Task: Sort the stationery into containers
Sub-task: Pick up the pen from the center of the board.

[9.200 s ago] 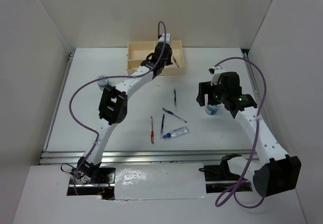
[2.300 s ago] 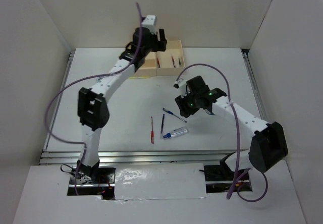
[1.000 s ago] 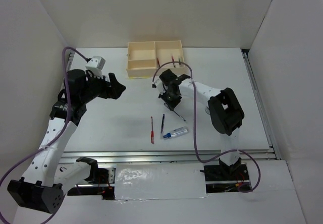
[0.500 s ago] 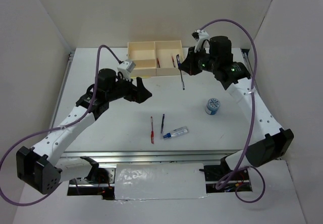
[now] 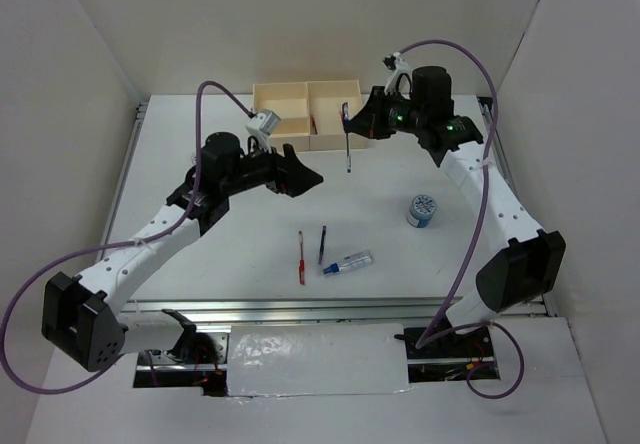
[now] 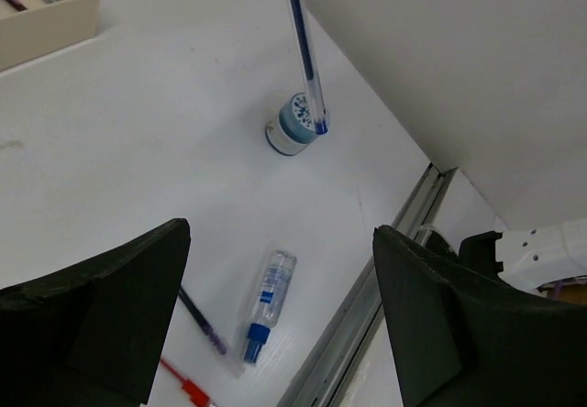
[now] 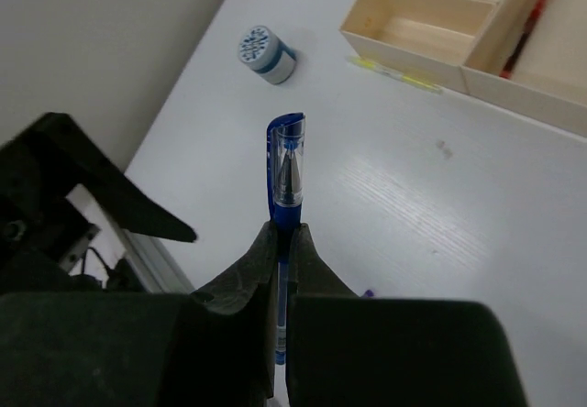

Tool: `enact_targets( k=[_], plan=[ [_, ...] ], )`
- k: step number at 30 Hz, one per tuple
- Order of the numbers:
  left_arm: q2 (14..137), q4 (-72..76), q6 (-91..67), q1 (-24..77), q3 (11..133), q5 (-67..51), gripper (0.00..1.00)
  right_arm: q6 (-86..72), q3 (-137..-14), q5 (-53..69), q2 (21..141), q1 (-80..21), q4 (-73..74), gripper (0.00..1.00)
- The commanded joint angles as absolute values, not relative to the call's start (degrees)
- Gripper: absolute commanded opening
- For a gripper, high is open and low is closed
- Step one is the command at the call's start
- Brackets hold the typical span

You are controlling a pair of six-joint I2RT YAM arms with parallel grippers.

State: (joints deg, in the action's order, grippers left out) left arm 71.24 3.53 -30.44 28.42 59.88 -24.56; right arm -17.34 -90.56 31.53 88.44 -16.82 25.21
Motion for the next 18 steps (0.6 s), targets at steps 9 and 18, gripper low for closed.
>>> enact_targets(
  k=[9,18],
  plan=[
    [79.5,14.3,-35.5,33.1,64.6,-26.0,0.89,-27.6,-87.3,40.7,84.8,-17.0,15.5,0.0],
    [82.5,16.9,-37.6,33.3,66.7,-27.4,0.81,-28.2,-86.7,41.6,85.1,-18.1,14.9,0.0]
  ],
)
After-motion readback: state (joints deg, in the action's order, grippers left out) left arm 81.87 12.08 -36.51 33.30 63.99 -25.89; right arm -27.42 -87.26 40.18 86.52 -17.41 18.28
